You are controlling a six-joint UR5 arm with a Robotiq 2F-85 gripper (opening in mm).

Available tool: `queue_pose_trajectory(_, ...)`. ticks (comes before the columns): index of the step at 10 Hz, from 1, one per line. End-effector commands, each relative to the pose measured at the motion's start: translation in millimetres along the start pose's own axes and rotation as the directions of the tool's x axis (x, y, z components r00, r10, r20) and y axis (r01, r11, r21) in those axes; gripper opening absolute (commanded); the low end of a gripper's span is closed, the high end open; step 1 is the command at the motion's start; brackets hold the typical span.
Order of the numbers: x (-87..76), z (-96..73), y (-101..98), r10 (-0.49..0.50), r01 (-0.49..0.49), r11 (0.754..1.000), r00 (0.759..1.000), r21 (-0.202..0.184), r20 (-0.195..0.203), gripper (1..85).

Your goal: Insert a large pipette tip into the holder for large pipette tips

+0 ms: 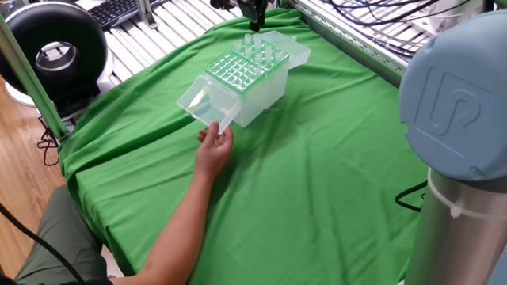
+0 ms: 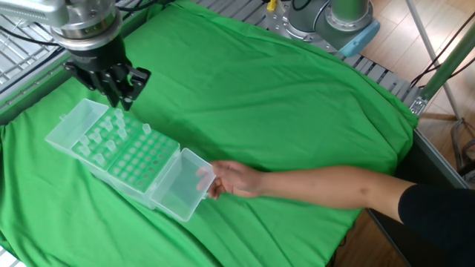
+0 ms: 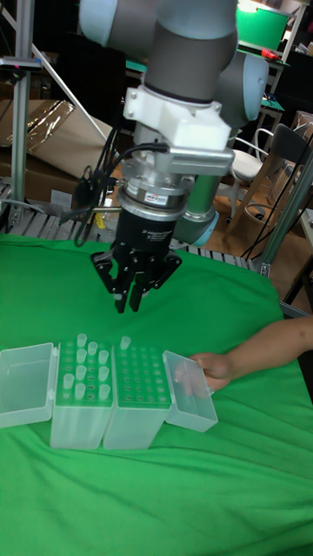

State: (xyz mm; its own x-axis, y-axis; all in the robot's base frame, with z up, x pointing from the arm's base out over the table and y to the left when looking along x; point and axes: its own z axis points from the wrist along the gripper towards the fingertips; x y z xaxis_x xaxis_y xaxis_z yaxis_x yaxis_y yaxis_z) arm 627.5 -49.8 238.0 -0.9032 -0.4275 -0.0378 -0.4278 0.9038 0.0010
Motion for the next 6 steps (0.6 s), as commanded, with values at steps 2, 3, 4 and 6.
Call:
queue_pose_trajectory(2,-2.1,21.7,-32.8,-0.072,0.073,0.997,0.994,-0.017,0.077,25.7)
queue_pose_trajectory(3,2.2,27.2,-40.7,-0.079,0.081,0.996,0.994,-0.023,0.082,26.3)
queue_pose_trajectory(4,7.4,30.4,-46.3,-0.085,0.088,0.996,0.993,-0.031,0.085,27.7)
queue_pose_trajectory(6,13.4,40.9,-53.1,-0.091,0.095,0.995,0.991,-0.04,0.096,33.0)
